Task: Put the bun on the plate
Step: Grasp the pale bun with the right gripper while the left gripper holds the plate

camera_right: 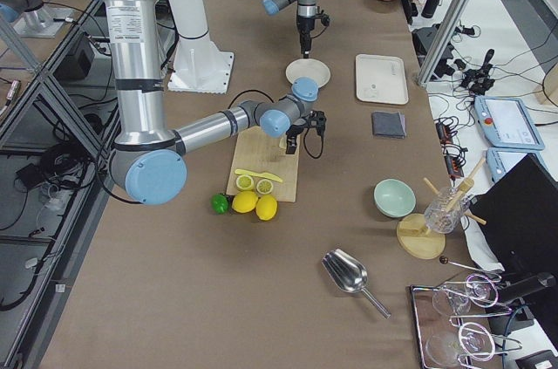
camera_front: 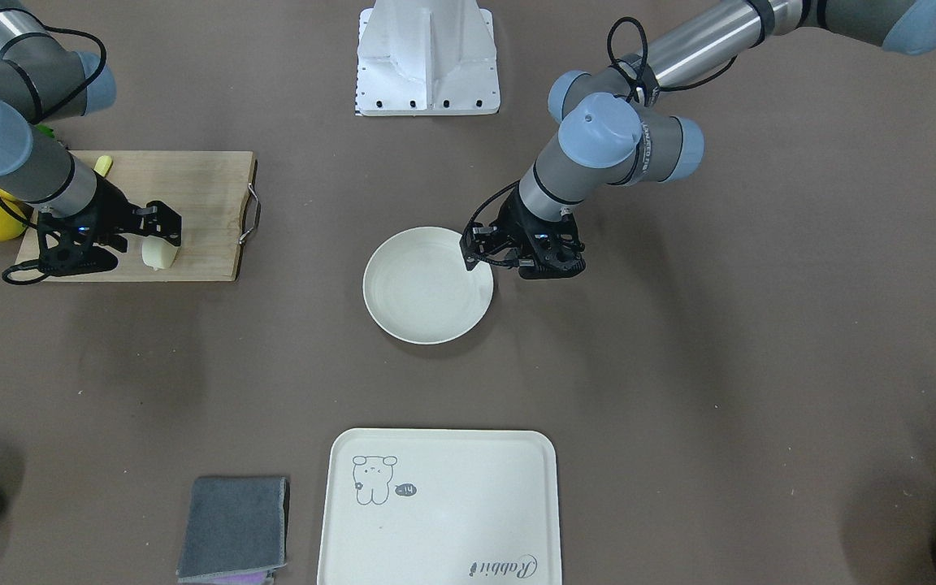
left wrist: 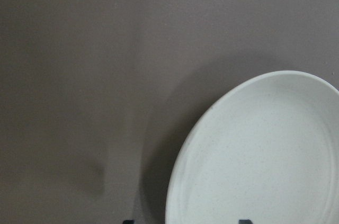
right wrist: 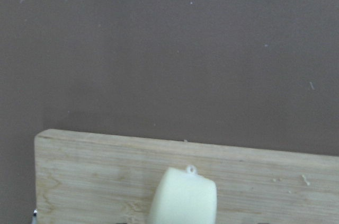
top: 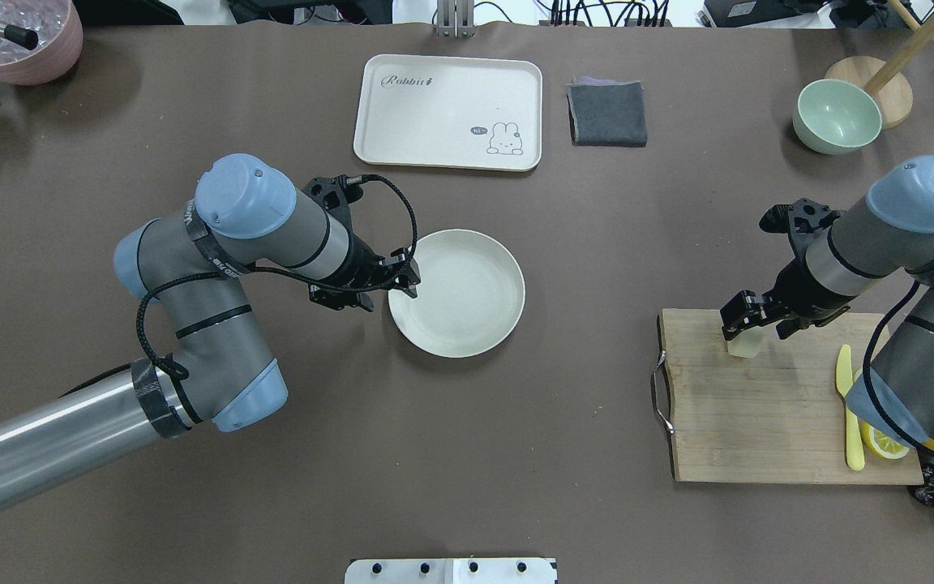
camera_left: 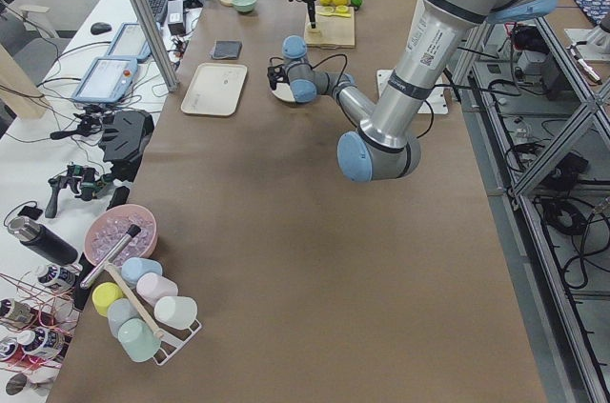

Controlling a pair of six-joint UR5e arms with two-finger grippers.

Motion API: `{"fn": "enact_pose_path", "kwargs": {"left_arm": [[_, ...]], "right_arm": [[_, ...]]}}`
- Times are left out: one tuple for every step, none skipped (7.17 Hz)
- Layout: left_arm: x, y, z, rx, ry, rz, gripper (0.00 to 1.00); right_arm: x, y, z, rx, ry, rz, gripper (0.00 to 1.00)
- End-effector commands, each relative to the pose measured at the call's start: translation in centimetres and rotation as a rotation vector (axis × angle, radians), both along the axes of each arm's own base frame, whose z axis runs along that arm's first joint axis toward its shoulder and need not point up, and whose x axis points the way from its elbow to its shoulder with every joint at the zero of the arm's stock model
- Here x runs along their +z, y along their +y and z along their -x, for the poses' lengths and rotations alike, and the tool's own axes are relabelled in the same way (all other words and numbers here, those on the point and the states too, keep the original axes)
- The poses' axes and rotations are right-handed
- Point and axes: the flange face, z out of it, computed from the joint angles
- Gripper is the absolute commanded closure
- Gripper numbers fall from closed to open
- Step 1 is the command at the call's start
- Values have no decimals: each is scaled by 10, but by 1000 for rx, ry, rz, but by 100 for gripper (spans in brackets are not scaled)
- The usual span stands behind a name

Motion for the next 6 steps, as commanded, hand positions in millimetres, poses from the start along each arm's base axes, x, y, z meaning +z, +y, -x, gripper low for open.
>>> {"fn": "enact_pose_path", "kwargs": {"left_arm": [[0,-1,0,-27,-6,-13,28],[1,2,-4,-29,-9,-17,28],[1,2,-4,-31,-10,-17,28],[2,4,-4,-29,-10,-19,26],[-6,3,2,-36,6,-26,26],[-19,2,19,-46,34,-41,26]], "right_arm": [[0,1,4,7,7,3,33],[0,-1,5,14,13,-6,50],[-6,-2,4,19,7,-11,68],[-11,-5,1,28,0,-16,81],[-25,-16,-5,51,-18,-34,82],[-43,-29,-11,71,-39,-48,84]]}}
